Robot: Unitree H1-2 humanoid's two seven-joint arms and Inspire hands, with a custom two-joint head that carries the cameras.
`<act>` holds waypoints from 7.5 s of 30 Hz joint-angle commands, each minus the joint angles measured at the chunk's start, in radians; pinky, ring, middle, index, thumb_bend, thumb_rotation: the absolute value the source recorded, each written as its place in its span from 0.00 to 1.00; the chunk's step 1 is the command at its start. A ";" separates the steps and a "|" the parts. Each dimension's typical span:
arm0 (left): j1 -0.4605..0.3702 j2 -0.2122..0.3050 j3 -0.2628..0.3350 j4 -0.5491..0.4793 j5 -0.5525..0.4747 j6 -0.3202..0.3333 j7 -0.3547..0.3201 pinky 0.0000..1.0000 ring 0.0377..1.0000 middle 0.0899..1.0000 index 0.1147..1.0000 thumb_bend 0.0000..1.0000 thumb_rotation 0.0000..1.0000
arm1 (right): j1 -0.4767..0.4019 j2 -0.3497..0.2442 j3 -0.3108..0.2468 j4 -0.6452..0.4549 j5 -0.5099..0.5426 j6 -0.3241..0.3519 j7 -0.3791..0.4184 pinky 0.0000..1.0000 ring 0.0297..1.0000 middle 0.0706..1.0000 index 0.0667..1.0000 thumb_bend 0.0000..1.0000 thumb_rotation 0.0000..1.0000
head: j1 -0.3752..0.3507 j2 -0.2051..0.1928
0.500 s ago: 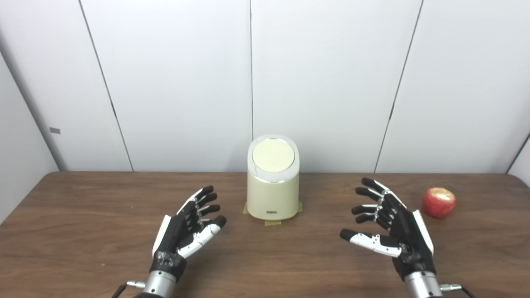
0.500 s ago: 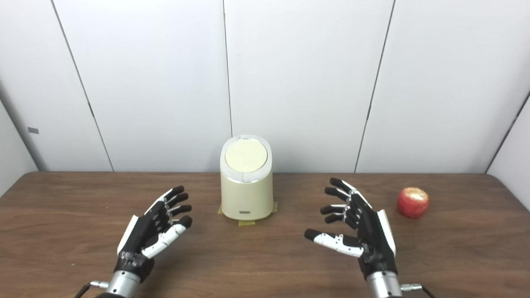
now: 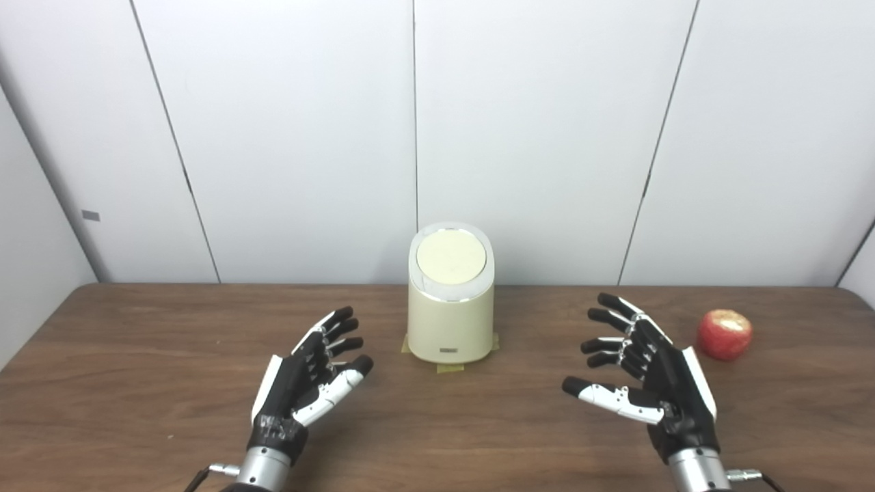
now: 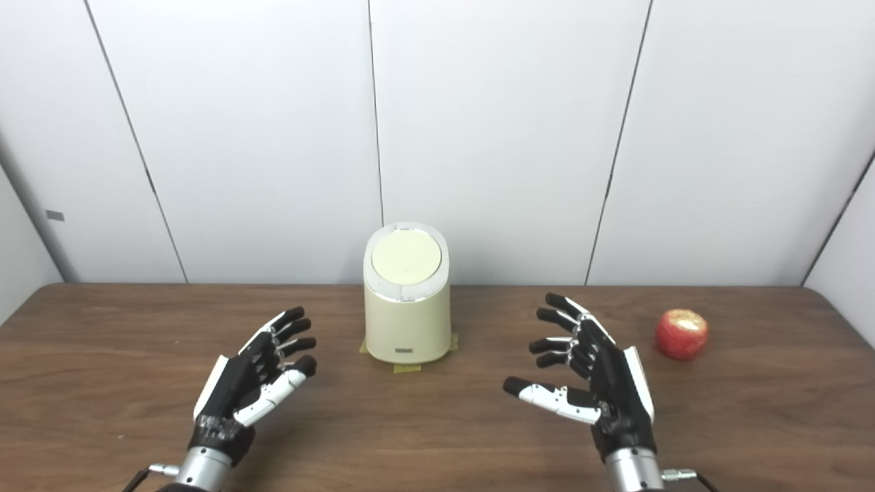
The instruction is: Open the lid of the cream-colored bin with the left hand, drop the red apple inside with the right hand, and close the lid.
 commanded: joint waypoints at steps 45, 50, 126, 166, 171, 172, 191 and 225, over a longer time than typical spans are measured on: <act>-0.564 -0.019 -0.125 0.201 0.359 0.234 0.172 0.94 1.00 1.00 1.00 0.93 0.48 | -0.053 -0.012 0.002 0.035 -0.007 -0.095 -0.006 0.51 0.58 0.76 0.79 0.76 0.11 | 0.016 -0.040; -0.587 -0.007 -0.147 0.289 0.393 0.173 0.207 0.92 1.00 1.00 1.00 0.92 0.45 | -0.051 0.001 0.007 0.019 -0.022 -0.072 -0.013 0.52 0.58 0.75 0.78 0.74 0.08 | 0.012 -0.039; -0.249 0.030 0.004 0.063 0.110 0.148 0.096 0.78 0.82 0.81 0.84 0.69 0.21 | -0.035 0.016 0.011 -0.014 -0.010 -0.043 -0.017 0.45 0.56 0.76 0.78 0.72 0.12 | 0.009 -0.012; -0.074 0.094 0.066 0.012 -0.047 0.084 0.013 0.69 0.80 0.84 0.87 0.57 0.16 | -0.326 -0.456 -0.116 0.024 -0.465 0.424 0.189 0.70 0.83 0.88 0.84 0.84 0.23 | -0.477 -0.133; -0.072 0.097 0.060 0.004 -0.043 0.082 0.013 0.69 0.80 0.84 0.86 0.57 0.15 | -0.373 -0.502 -0.121 0.112 -0.529 0.424 0.263 0.73 0.85 0.89 0.86 0.86 0.23 | -0.477 -0.132; -0.071 0.097 0.059 0.000 -0.040 0.086 0.014 0.69 0.80 0.84 0.86 0.55 0.14 | -0.382 -0.510 -0.120 0.129 -0.542 0.424 0.279 0.74 0.86 0.90 0.86 0.85 0.24 | -0.477 -0.132; -0.059 0.098 0.044 -0.079 -0.027 0.150 0.013 0.70 0.81 0.85 0.87 0.47 0.09 | -0.464 -0.568 0.028 0.448 -0.522 0.413 0.316 0.77 0.89 0.93 0.90 0.94 0.24 | -0.473 -0.120; -0.040 0.106 0.018 -0.180 0.009 0.217 0.005 0.75 0.83 0.87 0.91 0.33 0.00 | -0.466 -0.505 0.171 0.604 -0.492 0.291 0.069 0.32 0.36 0.46 0.49 0.52 0.00 | -0.444 -0.088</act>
